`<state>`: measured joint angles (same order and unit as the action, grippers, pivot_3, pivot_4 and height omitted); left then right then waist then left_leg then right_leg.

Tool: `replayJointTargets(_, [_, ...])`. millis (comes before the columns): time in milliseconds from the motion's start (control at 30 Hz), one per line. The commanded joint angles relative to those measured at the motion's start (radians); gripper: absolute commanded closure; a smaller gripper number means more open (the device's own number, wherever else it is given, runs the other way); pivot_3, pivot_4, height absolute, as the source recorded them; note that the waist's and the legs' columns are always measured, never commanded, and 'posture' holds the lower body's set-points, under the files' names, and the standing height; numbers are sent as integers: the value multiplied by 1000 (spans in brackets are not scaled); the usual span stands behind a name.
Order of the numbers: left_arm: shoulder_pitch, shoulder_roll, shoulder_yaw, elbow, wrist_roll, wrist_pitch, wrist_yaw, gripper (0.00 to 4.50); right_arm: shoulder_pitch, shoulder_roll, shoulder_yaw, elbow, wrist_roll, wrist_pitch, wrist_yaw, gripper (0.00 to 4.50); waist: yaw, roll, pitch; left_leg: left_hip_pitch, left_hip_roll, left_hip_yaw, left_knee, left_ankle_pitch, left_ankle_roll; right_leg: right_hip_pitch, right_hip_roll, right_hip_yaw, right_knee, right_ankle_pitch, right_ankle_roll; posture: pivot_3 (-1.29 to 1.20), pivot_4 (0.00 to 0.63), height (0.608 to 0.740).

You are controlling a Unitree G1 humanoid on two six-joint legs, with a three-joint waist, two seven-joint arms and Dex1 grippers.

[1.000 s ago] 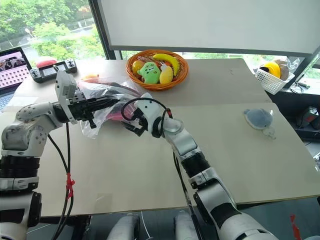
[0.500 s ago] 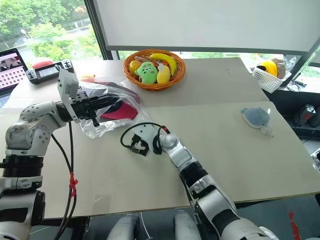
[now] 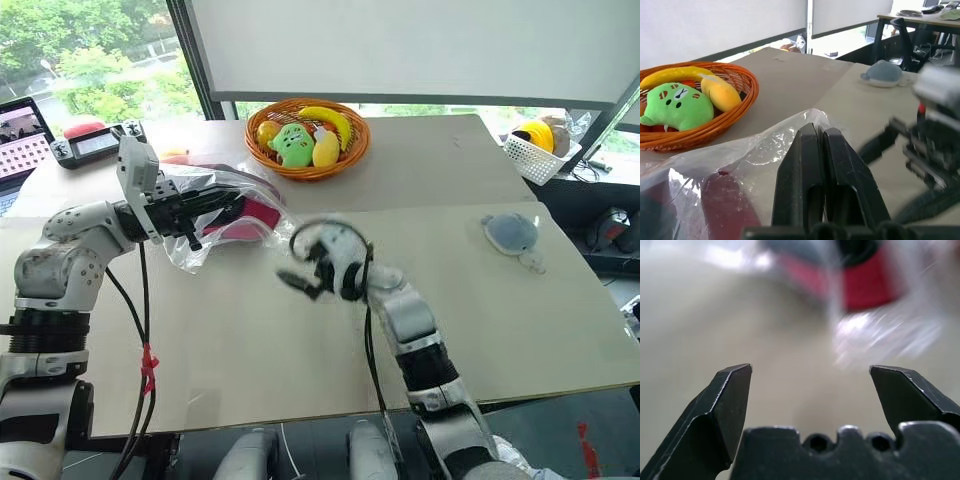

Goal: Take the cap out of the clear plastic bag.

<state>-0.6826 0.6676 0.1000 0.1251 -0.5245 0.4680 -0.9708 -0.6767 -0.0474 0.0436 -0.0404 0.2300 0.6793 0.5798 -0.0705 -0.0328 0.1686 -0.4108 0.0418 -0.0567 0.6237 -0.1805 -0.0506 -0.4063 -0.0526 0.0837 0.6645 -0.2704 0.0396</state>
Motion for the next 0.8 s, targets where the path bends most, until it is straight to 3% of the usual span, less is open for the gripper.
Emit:
replayJointTargets(33, [0,2,12,-35,5,-6,0,4389,-65,131,-63,-72,127,94,-111,0,0,0,0,0,0,0,0,0,0,0,0,0,0,0,0,0,150,735])
replayJointTargets(233, [-11,-11,8,-25,17,-12,1,4389,-93,227,1,41,144,95,-187,0,9,0,0,-1,-1,0,0,0,0,0,-1,0,-1,0,0,0,150,735])
replayJointTargets(400, [-4,-14,11,-31,19,-16,3,4389,-73,209,25,67,167,88,-212,0,3,0,0,-2,-1,0,0,0,0,-1,-1,0,-1,0,0,0,150,735])
replayJointTargets(800, [17,-13,13,-45,22,-29,-1,4389,-43,73,-103,-255,262,204,-320,0,5,0,0,-5,-1,0,0,0,0,-4,-1,-1,-1,0,0,0,150,735])
